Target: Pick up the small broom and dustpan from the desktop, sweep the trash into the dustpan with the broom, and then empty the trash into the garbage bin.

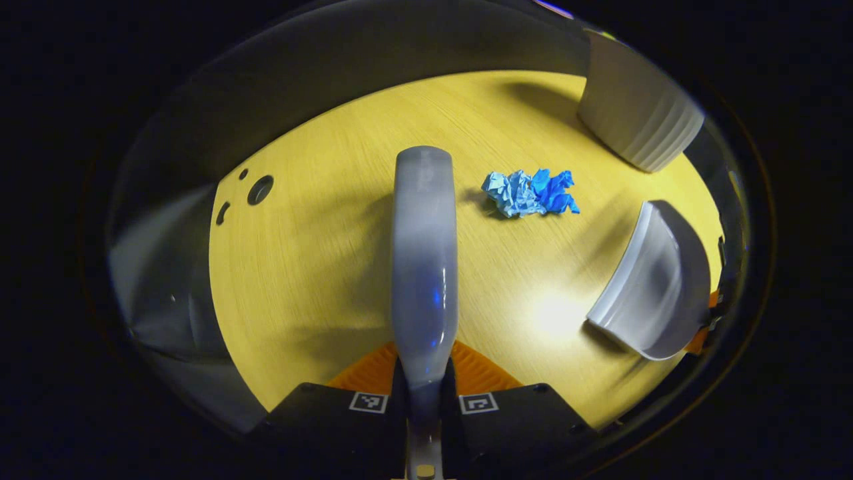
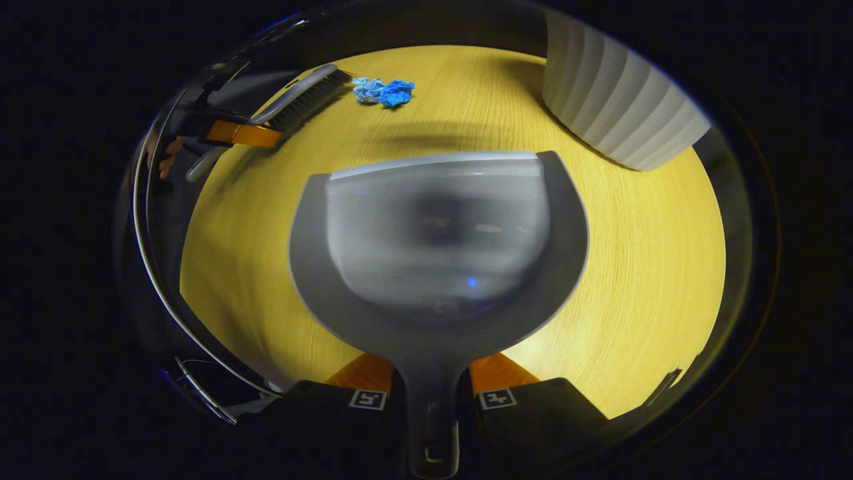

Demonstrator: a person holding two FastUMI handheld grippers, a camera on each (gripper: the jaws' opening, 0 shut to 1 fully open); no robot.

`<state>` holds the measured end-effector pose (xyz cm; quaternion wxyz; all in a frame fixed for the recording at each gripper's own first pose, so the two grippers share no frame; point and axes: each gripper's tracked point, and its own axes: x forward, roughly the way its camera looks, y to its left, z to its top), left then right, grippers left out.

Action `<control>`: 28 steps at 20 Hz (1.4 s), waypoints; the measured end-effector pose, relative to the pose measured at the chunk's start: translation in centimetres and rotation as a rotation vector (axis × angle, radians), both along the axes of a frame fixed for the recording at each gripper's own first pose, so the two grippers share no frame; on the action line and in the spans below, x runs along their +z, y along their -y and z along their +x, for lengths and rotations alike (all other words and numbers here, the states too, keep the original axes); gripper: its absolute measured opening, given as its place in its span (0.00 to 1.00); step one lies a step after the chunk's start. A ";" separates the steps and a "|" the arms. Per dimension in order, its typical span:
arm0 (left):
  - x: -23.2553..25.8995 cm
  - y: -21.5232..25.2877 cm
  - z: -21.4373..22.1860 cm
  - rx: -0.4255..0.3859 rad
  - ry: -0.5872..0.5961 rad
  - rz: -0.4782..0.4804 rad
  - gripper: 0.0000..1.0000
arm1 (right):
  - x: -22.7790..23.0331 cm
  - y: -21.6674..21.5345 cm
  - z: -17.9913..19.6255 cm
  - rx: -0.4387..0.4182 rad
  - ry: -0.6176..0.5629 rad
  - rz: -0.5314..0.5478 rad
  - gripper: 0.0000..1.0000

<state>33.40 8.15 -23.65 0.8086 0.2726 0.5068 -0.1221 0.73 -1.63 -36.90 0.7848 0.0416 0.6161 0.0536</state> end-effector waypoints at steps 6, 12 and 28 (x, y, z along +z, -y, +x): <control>-0.4 3.3 3.3 -0.154 -0.016 0.123 0.25 | -0.1 2.5 -0.2 0.034 0.004 -0.005 0.35; 1.2 5.6 5.2 -0.324 -0.023 0.177 0.25 | 0.9 2.1 -0.3 0.064 0.012 -0.001 0.35; 0.8 12.3 -3.6 -0.552 -0.209 0.021 0.29 | 0.5 2.7 -0.5 0.094 0.040 -0.021 0.35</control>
